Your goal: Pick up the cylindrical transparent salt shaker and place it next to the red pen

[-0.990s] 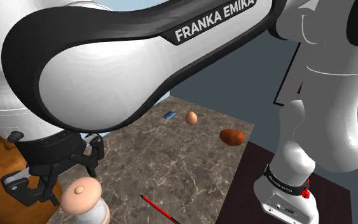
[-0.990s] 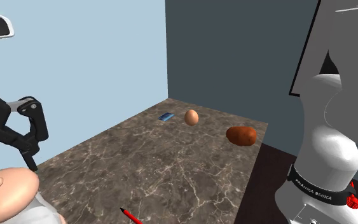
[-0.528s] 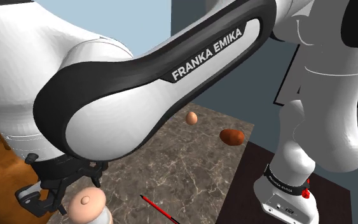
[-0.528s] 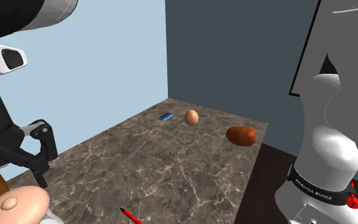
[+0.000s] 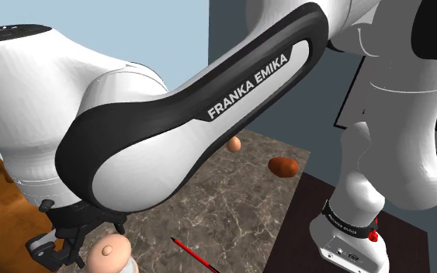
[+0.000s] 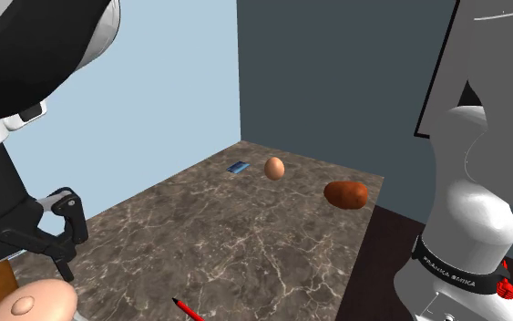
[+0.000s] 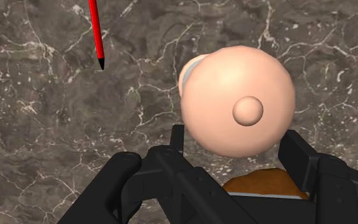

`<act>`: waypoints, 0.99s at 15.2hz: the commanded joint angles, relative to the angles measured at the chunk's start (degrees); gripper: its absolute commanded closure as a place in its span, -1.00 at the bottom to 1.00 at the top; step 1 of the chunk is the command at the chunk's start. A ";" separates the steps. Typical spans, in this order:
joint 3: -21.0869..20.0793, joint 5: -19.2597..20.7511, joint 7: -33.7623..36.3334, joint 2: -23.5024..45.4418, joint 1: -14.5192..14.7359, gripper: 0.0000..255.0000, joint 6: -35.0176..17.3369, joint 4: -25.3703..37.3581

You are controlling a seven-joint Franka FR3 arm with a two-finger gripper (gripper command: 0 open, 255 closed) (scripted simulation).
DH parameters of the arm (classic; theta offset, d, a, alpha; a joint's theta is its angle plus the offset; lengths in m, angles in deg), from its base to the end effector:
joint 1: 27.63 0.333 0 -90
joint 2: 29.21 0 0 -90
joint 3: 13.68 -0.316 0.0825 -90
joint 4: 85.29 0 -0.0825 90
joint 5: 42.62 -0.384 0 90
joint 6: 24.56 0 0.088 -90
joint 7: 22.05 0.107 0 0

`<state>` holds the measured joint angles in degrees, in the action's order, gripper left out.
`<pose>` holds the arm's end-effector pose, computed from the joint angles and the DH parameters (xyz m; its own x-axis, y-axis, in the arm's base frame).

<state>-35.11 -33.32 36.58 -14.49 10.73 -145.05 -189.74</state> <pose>0.3332 0.5291 0.4078 0.9942 0.0860 0.0646 0.0868 -0.9962 -0.0095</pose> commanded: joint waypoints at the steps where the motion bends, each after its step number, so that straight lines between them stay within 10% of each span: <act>1: 0.00 0.00 0.00 -0.01 0.00 1.00 -0.03 -0.01; 2: 0.00 0.00 0.00 -0.01 0.00 1.00 -0.03 -0.01; 3: 0.00 0.00 0.00 -0.01 0.00 -1.00 -0.03 -0.01; 15: -0.46 -1.40 -0.93 -2.58 -0.11 -1.00 6.37 4.03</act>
<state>-35.56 -34.66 35.69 -16.95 10.63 -138.89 -185.77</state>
